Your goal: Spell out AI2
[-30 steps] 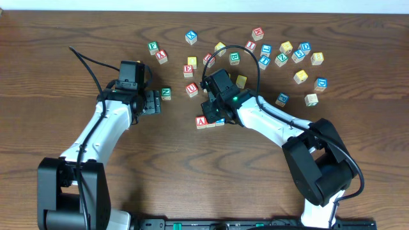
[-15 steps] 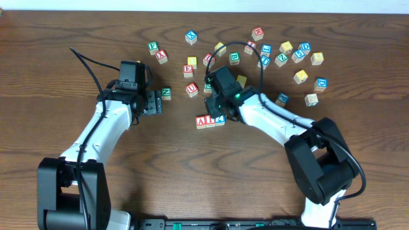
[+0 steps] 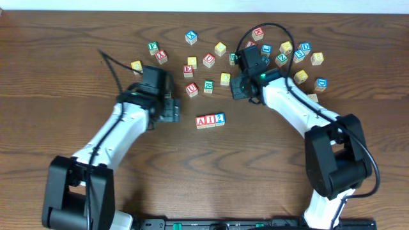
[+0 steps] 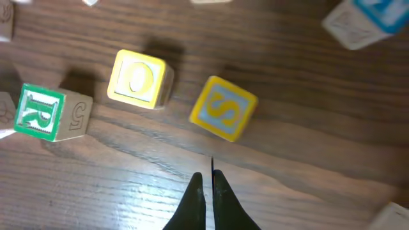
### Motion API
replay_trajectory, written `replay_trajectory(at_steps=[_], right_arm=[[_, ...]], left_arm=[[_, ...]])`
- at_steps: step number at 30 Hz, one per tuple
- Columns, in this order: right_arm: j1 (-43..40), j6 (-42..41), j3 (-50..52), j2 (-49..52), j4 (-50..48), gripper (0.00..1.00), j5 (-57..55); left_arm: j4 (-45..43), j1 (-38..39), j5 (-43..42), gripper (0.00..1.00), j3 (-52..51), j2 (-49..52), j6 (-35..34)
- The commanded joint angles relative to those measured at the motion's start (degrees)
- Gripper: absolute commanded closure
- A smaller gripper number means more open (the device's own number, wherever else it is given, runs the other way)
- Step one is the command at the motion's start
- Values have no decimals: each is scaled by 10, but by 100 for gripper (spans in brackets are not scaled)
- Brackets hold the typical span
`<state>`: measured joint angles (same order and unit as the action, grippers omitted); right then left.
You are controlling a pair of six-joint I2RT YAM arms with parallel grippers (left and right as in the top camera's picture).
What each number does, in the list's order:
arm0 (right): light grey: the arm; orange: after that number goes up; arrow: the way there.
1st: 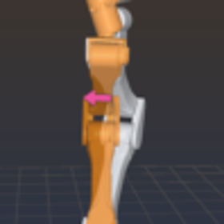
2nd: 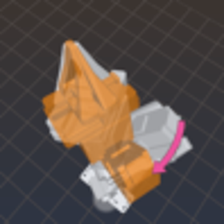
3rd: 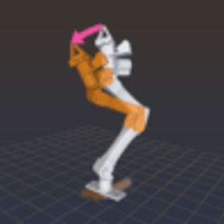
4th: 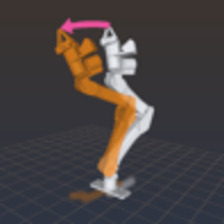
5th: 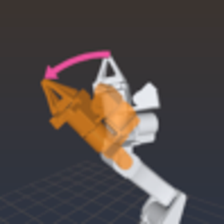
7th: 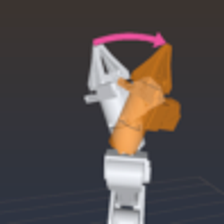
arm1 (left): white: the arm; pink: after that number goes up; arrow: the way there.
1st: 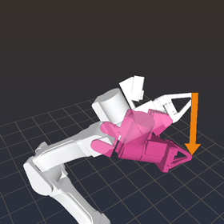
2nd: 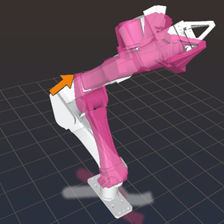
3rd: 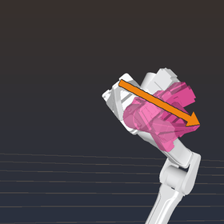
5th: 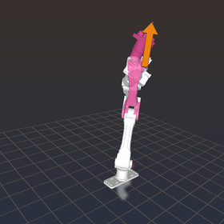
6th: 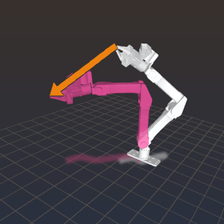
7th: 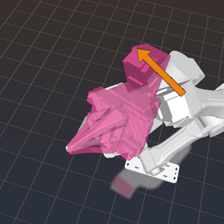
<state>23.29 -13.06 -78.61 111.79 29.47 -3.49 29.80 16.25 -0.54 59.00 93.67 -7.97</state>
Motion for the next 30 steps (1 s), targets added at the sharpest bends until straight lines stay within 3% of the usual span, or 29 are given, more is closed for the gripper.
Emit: replay_trajectory(at_steps=[1,9,11,13,14,15,21,30], right_arm=[[-4,-9,-13,-48,13,99,-10],[-4,-29,-13,-58,44,99,-52],[-4,-37,-13,-58,43,99,-54],[-4,-37,-13,-58,44,99,-54],[-4,-36,-13,-58,43,99,-55],[-4,-36,-13,-58,43,99,-55],[-4,-37,-13,-58,42,99,-55],[-4,-37,-13,-58,33,99,-54]], left_arm=[[-4,48,-3,15,-6,8,-33],[23,54,-2,18,-15,8,-92],[23,54,5,25,-26,8,-99],[22,54,12,58,-38,8,-104],[21,54,12,81,-47,8,-104],[20,54,12,90,-51,8,-104],[0,55,7,92,-64,8,-104],[-53,55,-67,92,-82,8,-104]])
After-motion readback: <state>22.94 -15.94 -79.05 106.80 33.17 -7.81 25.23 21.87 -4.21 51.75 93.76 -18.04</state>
